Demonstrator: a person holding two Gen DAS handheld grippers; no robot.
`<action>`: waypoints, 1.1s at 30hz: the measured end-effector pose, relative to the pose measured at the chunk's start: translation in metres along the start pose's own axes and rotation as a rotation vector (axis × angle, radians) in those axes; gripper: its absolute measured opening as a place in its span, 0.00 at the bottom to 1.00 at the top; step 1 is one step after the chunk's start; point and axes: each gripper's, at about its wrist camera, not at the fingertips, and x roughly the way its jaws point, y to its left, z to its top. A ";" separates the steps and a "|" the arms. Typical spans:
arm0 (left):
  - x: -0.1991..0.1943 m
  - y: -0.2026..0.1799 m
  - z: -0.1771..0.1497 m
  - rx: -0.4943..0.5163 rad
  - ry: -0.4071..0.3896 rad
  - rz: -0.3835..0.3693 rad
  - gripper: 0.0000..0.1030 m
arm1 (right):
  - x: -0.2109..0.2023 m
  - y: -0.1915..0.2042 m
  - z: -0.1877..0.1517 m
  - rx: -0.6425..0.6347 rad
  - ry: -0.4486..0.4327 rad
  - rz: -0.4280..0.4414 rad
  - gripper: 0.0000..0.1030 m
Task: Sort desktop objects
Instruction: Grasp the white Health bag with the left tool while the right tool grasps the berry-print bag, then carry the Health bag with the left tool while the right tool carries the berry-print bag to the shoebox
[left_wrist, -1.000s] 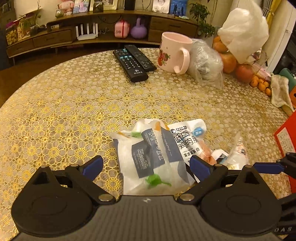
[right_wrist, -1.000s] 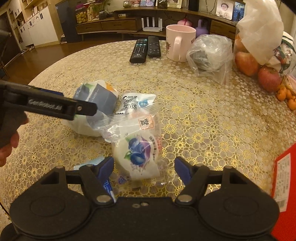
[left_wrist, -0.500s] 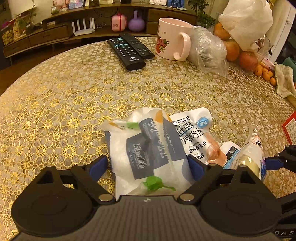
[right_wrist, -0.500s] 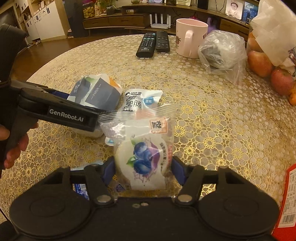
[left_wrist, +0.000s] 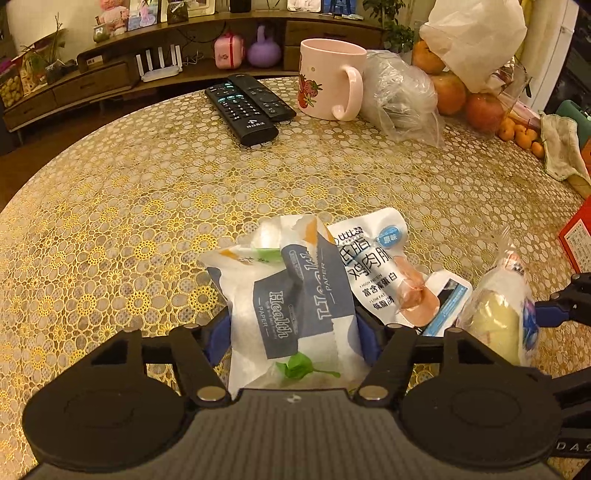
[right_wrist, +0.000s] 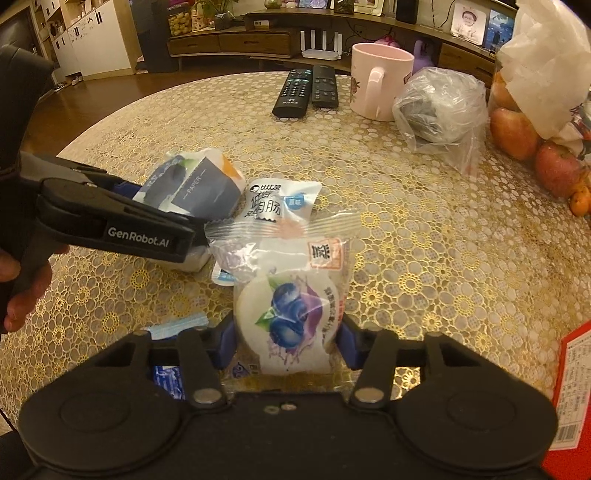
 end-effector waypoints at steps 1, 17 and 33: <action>-0.001 0.000 0.000 -0.002 0.000 0.000 0.62 | -0.002 0.000 0.000 -0.001 -0.002 -0.002 0.50; -0.053 -0.012 -0.009 -0.023 -0.034 -0.013 0.61 | -0.048 -0.003 -0.012 0.031 -0.053 -0.019 0.49; -0.134 -0.077 -0.023 0.043 -0.095 -0.081 0.61 | -0.139 -0.017 -0.048 0.080 -0.151 -0.051 0.49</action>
